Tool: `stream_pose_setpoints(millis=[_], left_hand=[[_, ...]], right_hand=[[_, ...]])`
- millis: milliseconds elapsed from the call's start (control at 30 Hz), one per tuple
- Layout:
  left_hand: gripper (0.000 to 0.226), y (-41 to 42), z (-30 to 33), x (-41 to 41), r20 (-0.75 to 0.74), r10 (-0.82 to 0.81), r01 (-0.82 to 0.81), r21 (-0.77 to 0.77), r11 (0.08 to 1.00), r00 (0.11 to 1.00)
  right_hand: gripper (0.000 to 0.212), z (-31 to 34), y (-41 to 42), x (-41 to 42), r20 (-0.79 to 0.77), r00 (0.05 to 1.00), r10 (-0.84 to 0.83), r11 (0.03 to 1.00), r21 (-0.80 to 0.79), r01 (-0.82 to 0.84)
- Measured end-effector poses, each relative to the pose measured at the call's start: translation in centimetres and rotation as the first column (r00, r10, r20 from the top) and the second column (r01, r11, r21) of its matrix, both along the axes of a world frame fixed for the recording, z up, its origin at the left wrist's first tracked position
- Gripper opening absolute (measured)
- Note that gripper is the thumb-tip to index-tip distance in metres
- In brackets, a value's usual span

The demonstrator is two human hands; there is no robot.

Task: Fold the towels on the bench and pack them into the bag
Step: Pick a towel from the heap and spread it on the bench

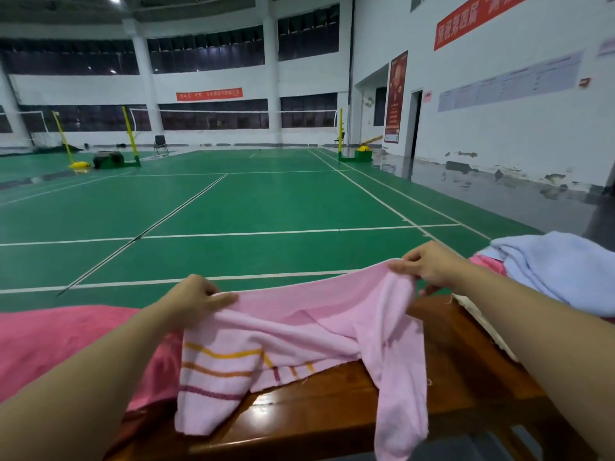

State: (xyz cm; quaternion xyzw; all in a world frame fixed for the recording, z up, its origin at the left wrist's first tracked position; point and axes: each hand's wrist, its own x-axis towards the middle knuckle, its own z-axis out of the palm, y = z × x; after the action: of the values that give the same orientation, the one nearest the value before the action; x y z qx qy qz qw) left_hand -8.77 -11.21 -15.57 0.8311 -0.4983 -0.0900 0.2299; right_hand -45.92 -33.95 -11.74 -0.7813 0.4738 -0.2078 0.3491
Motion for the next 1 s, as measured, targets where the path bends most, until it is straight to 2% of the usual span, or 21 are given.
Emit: stream_pose_setpoints(millis=[100, 200, 233, 300, 333, 367, 433, 500, 600, 633, 733, 867, 1000], left_hand=[[0.050, -0.4, 0.7, 0.7, -0.056, 0.050, -0.048, 0.029, 0.998, 0.997], [0.036, -1.1, 1.7, 0.0, -0.352, 0.105, -0.127, -0.039, 0.991, 0.930], [0.032, -1.4, 2.1, -0.3, -0.507, 0.108, -0.163, -0.066, 0.984, 0.855], [0.034, -1.9, 3.0, -0.6, -0.770, 0.059, -0.229, -0.115, 0.967, 0.635], [0.037, -2.2, 3.2, -0.3, -0.835, 0.025, -0.242, -0.130, 0.962, 0.549], [0.039, -2.5, 3.1, 0.3, -0.860, 0.004, -0.247, -0.143, 0.958, 0.511], [0.037, -3.0, 3.0, 1.0, -0.831, -0.002, -0.250, -0.170, 0.953, 0.556], [0.033, -3.6, 3.0, 1.4, -0.734, -0.002, -0.249, -0.233, 0.940, 0.679], [0.036, -4.8, 4.1, 1.6, -0.449, -0.011, -0.174, -0.370, 0.913, 0.893], [0.037, -5.3, 4.7, 1.6, -0.345, -0.007, -0.145, -0.411, 0.900, 0.939], [0.038, -6.4, 7.8, 1.2, -0.167, -0.016, -0.070, -0.499, 0.864, 0.986], [0.032, -7.0, 11.6, 0.7, -0.100, -0.023, -0.036, -0.546, 0.837, 0.995], [0.027, -6.7, 11.7, 1.3, 0.002, 0.016, -0.012, -0.510, 0.860, 1.000]], right_hand=[[0.032, 0.2, -0.5, 0.5, 0.296, 0.955, -0.015, 0.976, 0.213, -0.051], [0.024, 0.8, -0.6, 1.9, 0.496, 0.862, -0.104, 0.954, 0.294, -0.054], [0.021, 1.2, -0.6, 2.4, 0.552, 0.824, -0.126, 0.951, 0.305, -0.059], [0.023, 1.8, -0.4, 3.0, 0.646, 0.748, -0.154, 0.948, 0.311, -0.074], [0.028, 1.8, -0.5, 3.1, 0.659, 0.737, -0.148, 0.955, 0.290, -0.067], [0.031, 1.7, -0.6, 3.2, 0.631, 0.763, -0.138, 0.970, 0.241, -0.025], [0.033, 1.2, -1.4, 3.2, 0.487, 0.864, -0.123, 0.992, 0.066, 0.104], [0.039, 0.7, -2.1, 3.1, 0.371, 0.919, -0.135, 0.980, -0.084, 0.178], [0.052, 0.7, -2.8, 3.4, 0.338, 0.931, -0.135, 0.964, -0.174, 0.203], [0.053, 0.9, -3.1, 3.7, 0.339, 0.930, -0.141, 0.955, -0.202, 0.218], [0.055, 2.3, -3.8, 4.1, 0.360, 0.920, -0.158, 0.921, -0.283, 0.269], [0.051, 4.2, -4.8, 4.3, 0.419, 0.895, -0.153, 0.906, -0.302, 0.296], [0.050, 4.3, -4.6, 3.6, 0.463, 0.876, -0.136, 0.894, -0.324, 0.310]])
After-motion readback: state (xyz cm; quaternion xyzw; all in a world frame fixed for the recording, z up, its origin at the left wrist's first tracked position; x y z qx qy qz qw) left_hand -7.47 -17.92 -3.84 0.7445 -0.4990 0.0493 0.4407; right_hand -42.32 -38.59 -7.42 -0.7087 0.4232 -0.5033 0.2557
